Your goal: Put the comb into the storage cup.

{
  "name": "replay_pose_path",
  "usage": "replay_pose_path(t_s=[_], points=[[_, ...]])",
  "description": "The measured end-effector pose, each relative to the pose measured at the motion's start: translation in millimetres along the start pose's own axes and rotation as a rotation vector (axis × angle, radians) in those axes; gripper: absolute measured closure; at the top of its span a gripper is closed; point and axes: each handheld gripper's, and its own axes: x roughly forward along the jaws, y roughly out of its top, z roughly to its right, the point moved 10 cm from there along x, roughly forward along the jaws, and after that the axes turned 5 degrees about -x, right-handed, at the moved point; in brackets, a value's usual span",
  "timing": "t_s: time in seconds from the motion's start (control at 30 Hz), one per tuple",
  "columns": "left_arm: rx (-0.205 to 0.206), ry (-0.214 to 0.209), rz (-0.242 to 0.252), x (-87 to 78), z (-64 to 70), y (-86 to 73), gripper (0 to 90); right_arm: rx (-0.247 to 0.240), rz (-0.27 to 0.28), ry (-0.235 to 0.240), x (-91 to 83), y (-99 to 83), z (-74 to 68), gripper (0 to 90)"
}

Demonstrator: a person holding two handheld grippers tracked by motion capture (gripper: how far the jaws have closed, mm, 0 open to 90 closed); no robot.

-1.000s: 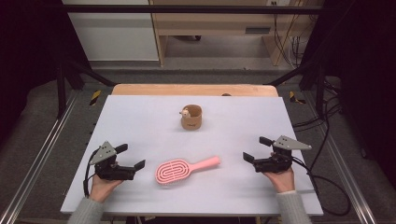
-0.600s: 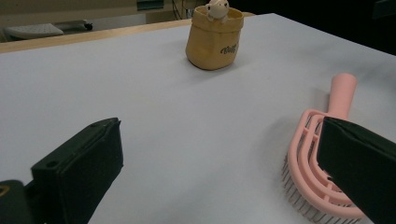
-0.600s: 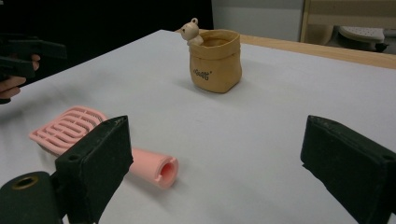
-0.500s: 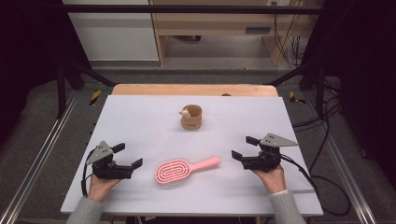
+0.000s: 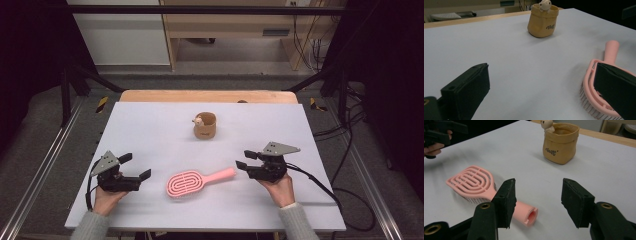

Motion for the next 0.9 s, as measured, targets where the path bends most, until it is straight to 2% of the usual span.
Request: replay_pose_path(t_s=[0.1,0.3,0.53,0.7,0.9], points=[[-0.003,0.003,0.002,-0.4,-1.2,0.0,0.2,-0.016,0.002,-0.016,2.7,1.3,-0.1,44.5],[-0.005,0.006,0.003,-0.9,-2.9,-0.2,0.2,-0.038,-0.005,-0.014,10.8,4.6,-3.9,56.3],[-0.007,0.007,0.004,-1.4,-3.6,0.0,0.2,-0.070,-0.026,-0.024,16.9,4.2,-6.8,64.9],[-0.008,0.008,0.005,-1.6,-4.2,0.0,0.2,-0.039,-0.040,0.000,22.4,4.2,-10.0,72.4],[-0.011,0.010,0.008,-1.8,-5.3,-0.1,0.2,-0.038,-0.094,0.017,30.7,-1.1,-13.0,81.4]])
